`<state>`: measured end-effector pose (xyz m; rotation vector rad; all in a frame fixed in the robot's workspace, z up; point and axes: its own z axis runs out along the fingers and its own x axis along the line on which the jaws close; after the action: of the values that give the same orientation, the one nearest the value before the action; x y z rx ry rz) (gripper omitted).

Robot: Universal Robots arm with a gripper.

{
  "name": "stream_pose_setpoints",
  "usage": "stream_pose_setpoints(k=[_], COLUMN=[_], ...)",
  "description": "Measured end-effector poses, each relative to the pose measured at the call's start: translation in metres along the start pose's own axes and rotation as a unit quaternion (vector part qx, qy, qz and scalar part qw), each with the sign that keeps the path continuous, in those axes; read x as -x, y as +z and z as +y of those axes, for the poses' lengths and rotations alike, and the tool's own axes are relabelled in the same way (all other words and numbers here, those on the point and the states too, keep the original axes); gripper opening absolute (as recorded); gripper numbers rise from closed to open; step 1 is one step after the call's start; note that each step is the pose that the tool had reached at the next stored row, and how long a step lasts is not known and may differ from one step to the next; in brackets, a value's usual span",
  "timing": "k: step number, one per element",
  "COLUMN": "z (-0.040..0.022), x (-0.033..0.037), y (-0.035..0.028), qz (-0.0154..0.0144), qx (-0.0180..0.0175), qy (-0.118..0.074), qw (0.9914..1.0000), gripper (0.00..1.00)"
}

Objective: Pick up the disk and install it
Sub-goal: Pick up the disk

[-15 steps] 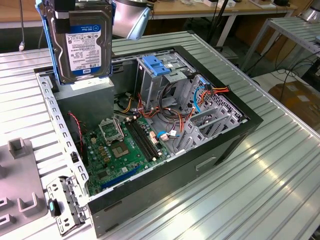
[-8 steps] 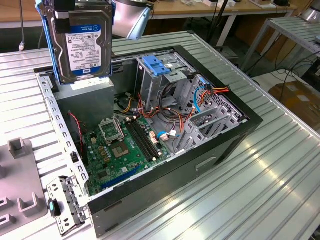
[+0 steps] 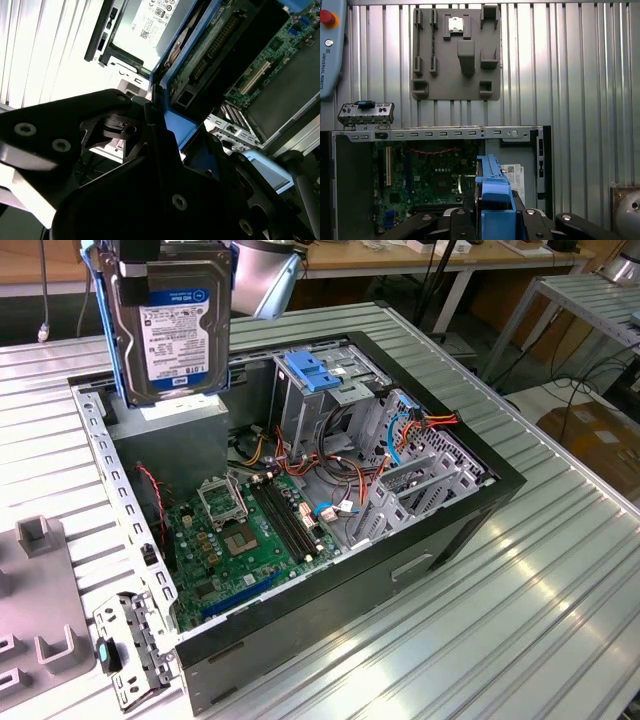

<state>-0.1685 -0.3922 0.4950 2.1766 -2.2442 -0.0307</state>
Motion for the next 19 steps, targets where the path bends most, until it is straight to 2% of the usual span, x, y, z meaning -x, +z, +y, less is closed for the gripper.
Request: stream_pose_setpoints(k=[8, 14, 19], z=[-0.0117, -0.0237, -0.0301], x=[0.0004, 0.0007, 0.0009], y=[-0.0002, -0.0004, -0.0006], qz=[0.0, 0.0, 0.0], qx=[0.0, 0.0, 0.0], qy=[0.0, 0.0, 0.0], qw=[1.0, 1.0, 1.0], gripper=[0.37, 0.37, 0.37])
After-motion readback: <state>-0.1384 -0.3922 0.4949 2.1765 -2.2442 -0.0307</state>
